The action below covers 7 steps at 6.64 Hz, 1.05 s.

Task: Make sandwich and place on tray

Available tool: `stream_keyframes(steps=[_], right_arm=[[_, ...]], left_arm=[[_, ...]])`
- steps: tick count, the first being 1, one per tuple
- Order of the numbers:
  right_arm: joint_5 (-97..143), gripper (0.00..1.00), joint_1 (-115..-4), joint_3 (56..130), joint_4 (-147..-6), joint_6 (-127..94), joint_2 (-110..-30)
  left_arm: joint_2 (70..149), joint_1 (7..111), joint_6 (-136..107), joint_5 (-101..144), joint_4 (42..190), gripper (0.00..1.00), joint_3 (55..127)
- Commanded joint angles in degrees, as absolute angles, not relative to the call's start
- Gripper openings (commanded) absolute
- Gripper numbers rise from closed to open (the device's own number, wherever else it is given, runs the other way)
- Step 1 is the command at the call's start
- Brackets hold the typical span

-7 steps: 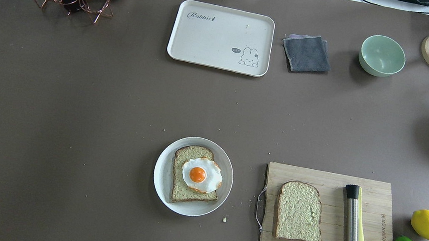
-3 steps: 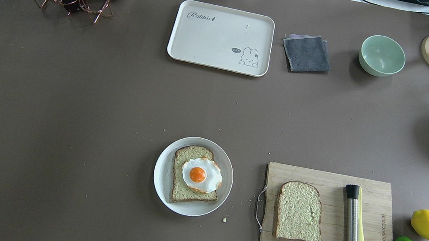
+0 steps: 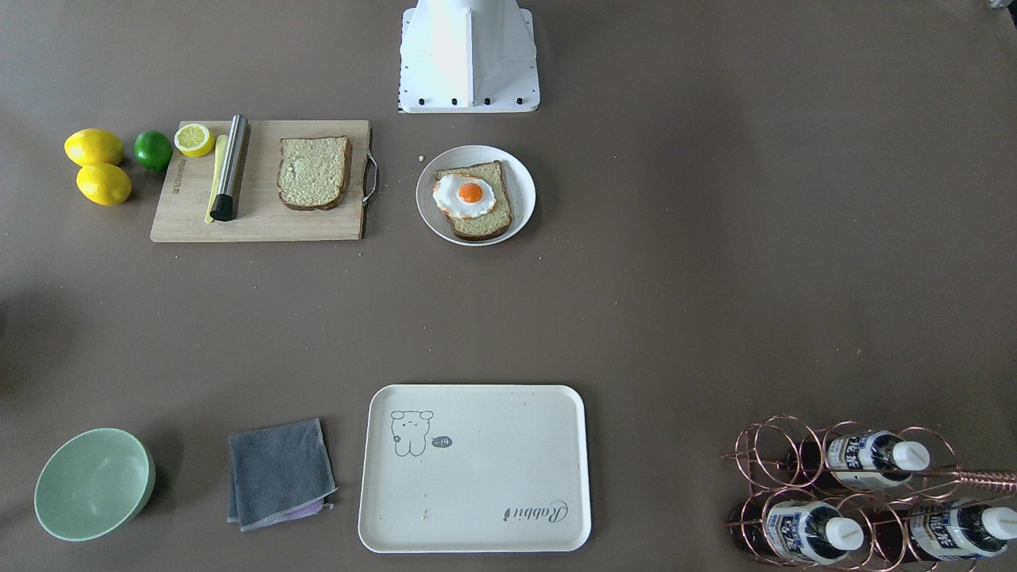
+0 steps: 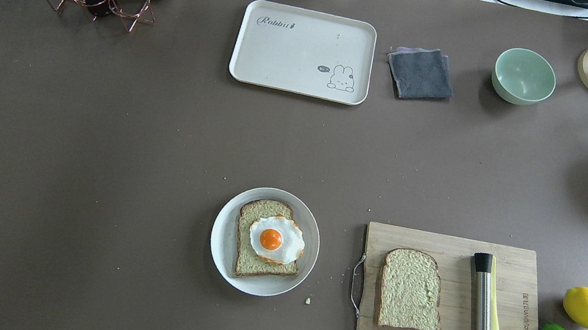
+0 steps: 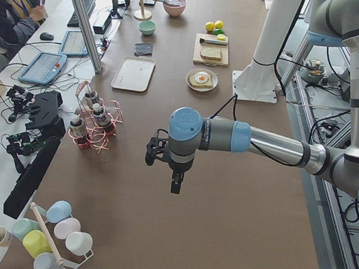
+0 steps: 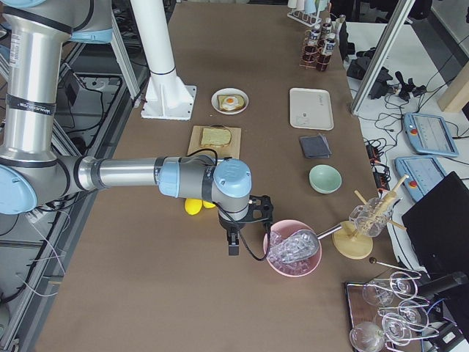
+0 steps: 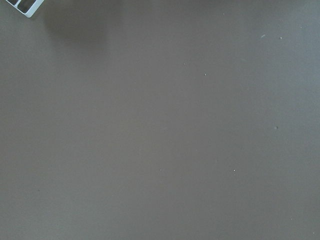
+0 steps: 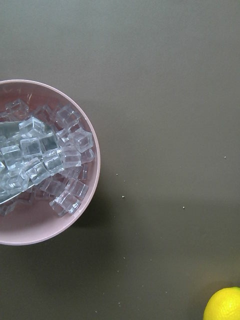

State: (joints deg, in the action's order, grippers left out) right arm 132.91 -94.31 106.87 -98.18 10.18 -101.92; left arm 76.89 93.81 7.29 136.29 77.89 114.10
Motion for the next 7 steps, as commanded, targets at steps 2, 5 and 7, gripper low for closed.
stream_keyframes(steps=[2, 5, 7], right_arm=[[133.15, 1.00, -94.31, 106.96, -98.17, 10.28, -102.13], [134.29, 1.00, -94.31, 107.05, -97.13, 10.55, -102.30], [138.31, 1.00, -94.31, 107.05, -96.24, 10.02, -102.92]], left_arm=[[76.55, 93.87, 7.73, 136.32, 77.96, 0.98, 114.26], [75.94, 93.87, 7.82, 136.32, 78.05, 0.98, 114.34], [75.94, 93.78, 7.82, 136.32, 78.05, 0.98, 114.26]])
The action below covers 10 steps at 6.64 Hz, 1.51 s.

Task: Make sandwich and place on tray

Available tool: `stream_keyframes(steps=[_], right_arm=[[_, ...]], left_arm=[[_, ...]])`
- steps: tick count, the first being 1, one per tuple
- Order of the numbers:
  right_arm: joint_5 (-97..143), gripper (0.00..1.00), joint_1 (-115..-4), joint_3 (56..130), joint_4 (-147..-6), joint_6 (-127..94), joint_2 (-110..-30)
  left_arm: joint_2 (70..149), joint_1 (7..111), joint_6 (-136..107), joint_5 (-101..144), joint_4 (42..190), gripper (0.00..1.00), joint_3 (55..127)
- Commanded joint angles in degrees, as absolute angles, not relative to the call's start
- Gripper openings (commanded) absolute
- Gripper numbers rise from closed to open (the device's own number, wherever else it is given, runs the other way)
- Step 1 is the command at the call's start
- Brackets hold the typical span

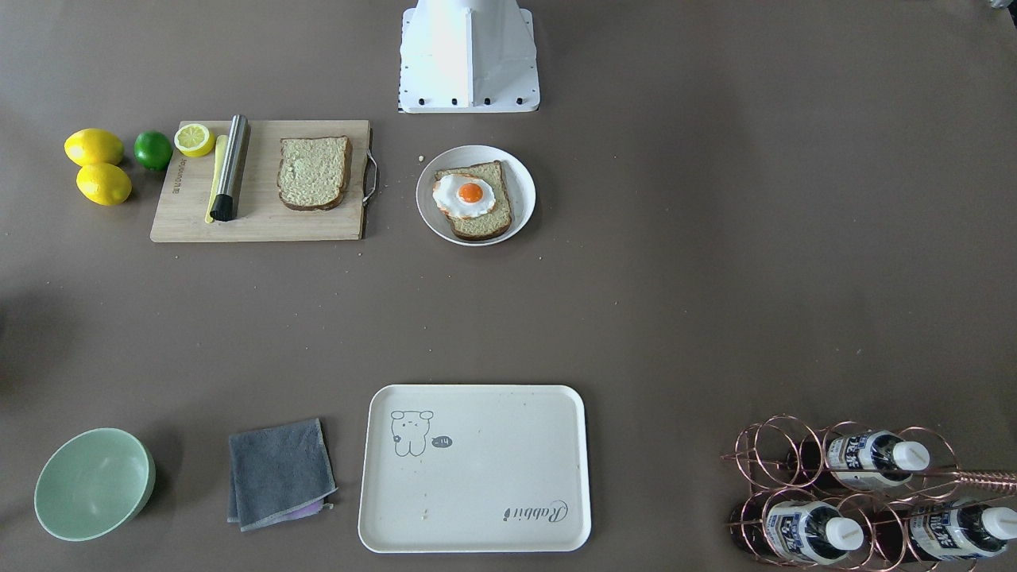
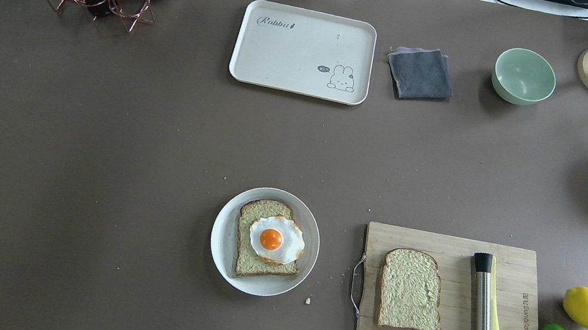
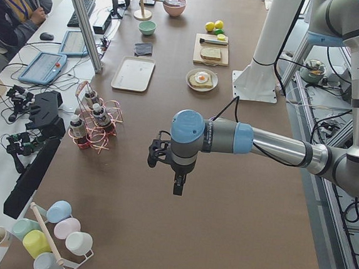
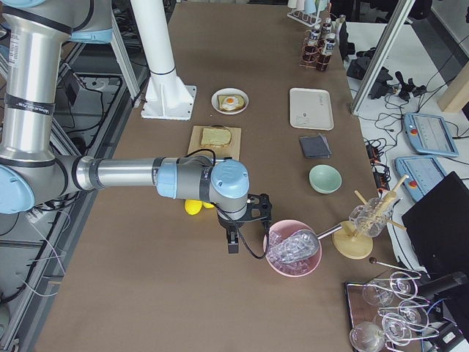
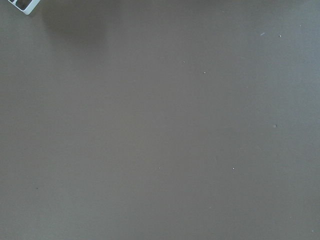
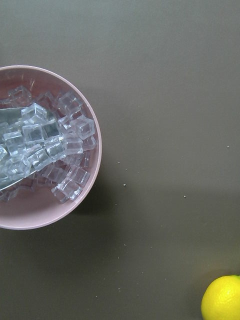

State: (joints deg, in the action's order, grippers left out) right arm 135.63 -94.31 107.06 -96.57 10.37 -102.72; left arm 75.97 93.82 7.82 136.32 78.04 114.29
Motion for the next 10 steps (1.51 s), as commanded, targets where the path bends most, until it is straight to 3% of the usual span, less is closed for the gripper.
stream_keyframes(steps=[1, 6, 8, 10], right_arm=[[139.73, 1.00, -94.31, 106.96, -96.07, 9.93, -103.09], [139.92, 1.00, -91.25, 108.45, -94.40, 8.89, -103.01], [141.76, 0.99, -85.63, 112.04, -90.13, -5.56, -102.92], [141.59, 0.93, -77.13, 112.32, -76.62, -27.83, -102.92]], left_arm=[[75.94, 93.78, 7.82, 136.32, 78.05, 0.98, 114.26], [75.85, 93.78, 7.82, 136.32, 78.05, 0.98, 114.17], [74.36, 93.69, 7.82, 136.32, 79.53, 0.98, 114.17], [74.36, 93.69, 7.82, 136.32, 79.72, 0.98, 114.17]])
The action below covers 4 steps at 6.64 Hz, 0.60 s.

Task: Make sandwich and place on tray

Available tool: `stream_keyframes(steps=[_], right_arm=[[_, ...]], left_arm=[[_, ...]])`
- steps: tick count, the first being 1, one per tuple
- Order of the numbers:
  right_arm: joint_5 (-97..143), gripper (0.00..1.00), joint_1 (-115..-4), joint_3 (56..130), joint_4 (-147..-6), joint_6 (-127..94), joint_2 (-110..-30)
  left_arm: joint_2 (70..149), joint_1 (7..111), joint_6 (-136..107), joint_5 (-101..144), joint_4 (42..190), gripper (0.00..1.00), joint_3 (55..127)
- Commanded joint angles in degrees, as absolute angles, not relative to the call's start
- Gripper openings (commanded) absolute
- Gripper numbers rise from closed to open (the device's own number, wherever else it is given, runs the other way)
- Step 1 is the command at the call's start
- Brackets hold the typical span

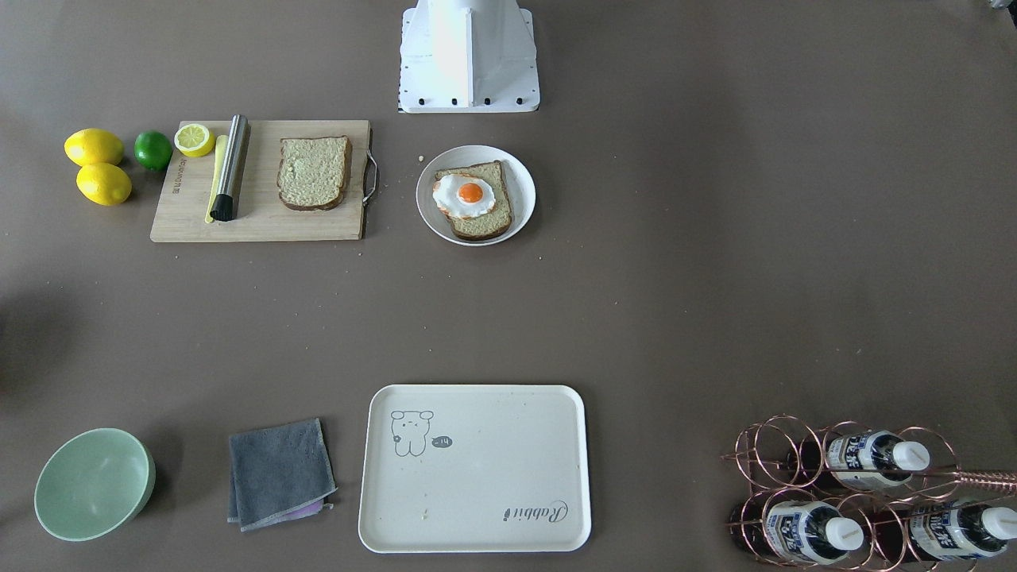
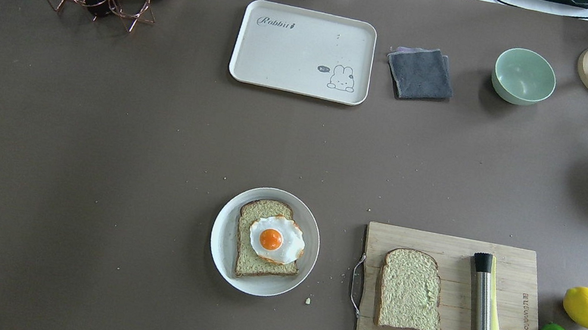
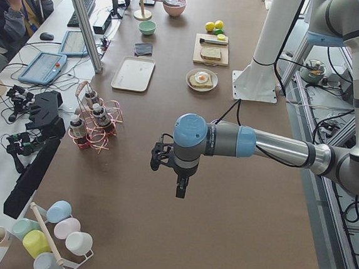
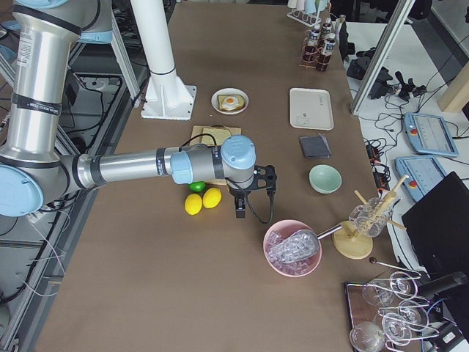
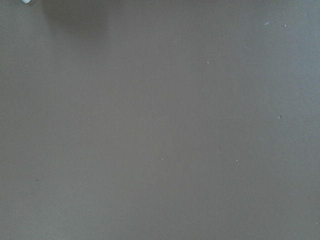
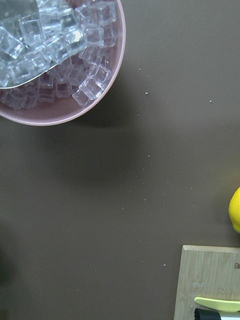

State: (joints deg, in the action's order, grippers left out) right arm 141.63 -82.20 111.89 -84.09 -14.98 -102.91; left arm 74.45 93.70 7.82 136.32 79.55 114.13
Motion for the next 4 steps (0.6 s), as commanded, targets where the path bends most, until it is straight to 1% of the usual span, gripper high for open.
stream_keyframes(steps=[1, 3, 4], right_arm=[[140.98, 0.90, -71.95, 112.32, -69.77, -38.91, -102.75], [139.40, 0.91, -61.84, 112.76, -57.11, -57.40, -102.31], [134.35, 0.94, -54.39, 113.98, -53.21, -63.31, -102.39]], left_arm=[[74.36, 93.69, 7.74, 136.32, 79.80, 0.98, 114.17], [74.36, 93.60, 7.47, 136.32, 80.59, 0.98, 114.17], [74.44, 93.60, 7.47, 136.32, 80.86, 0.98, 114.08]])
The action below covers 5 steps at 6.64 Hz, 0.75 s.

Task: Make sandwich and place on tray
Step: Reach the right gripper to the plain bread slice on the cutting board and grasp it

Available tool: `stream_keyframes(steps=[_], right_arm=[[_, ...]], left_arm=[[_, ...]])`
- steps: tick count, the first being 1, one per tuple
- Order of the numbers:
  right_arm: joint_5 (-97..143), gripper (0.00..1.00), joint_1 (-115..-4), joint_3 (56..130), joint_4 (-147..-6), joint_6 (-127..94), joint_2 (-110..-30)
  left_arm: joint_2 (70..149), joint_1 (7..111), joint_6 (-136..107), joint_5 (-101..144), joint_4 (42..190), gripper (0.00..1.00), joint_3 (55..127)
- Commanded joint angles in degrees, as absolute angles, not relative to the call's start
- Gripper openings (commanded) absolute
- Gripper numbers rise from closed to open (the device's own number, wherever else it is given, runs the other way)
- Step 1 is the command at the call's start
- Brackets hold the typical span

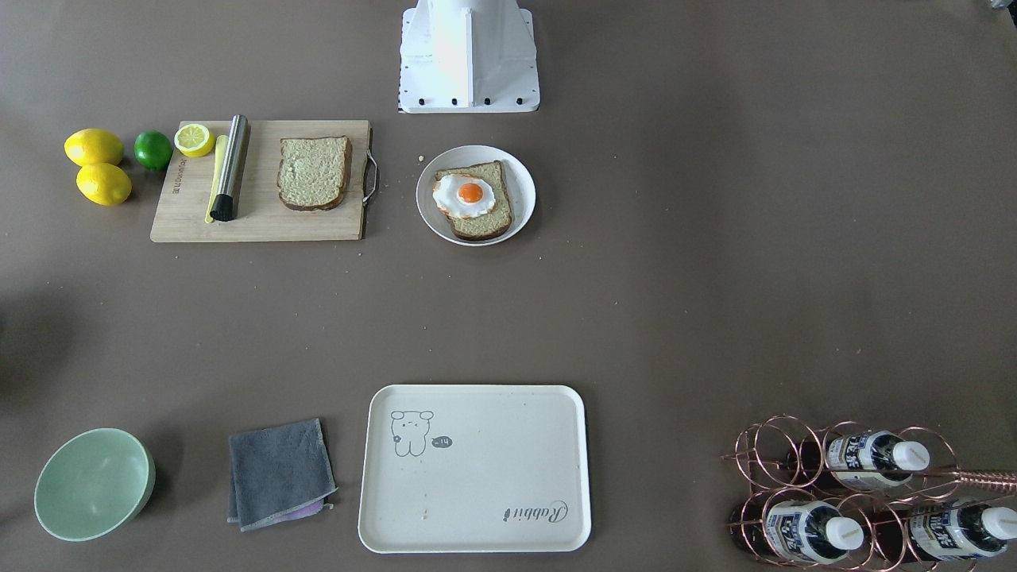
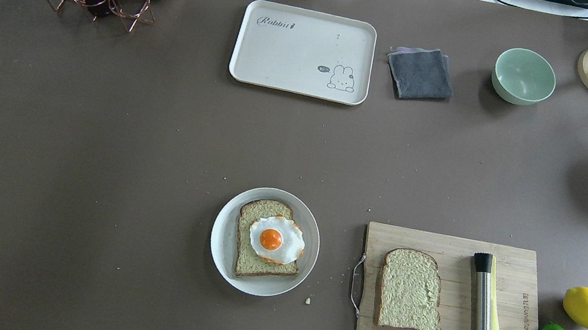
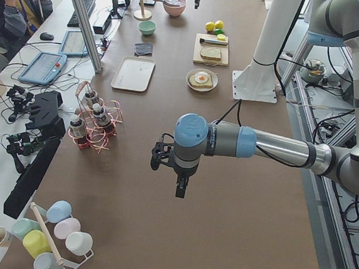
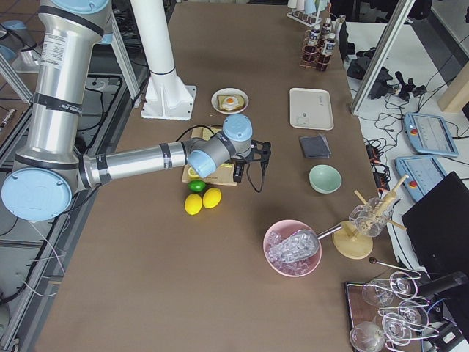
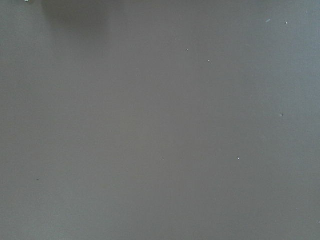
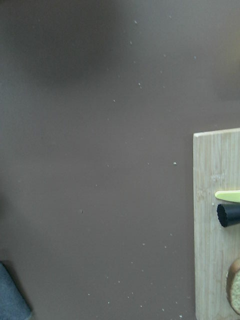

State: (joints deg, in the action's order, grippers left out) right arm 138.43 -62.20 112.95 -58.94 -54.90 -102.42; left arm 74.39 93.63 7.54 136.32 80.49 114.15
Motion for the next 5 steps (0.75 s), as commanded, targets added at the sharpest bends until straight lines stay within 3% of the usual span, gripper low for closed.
stream_keyframes(steps=[1, 4, 5], right_arm=[[131.86, 0.93, -49.01, 116.87, -53.17, -67.72, -102.22], [116.52, 0.90, -31.69, 118.57, -53.52, -79.17, -95.29], [115.85, 0.90, -30.68, 118.22, -53.53, -79.19, -95.19]], left_arm=[[74.36, 93.60, 7.47, 136.32, 80.86, 0.98, 114.08], [74.36, 93.60, 7.73, 136.32, 80.86, 0.98, 113.82], [74.36, 93.60, 7.73, 136.32, 80.86, 0.98, 113.73]])
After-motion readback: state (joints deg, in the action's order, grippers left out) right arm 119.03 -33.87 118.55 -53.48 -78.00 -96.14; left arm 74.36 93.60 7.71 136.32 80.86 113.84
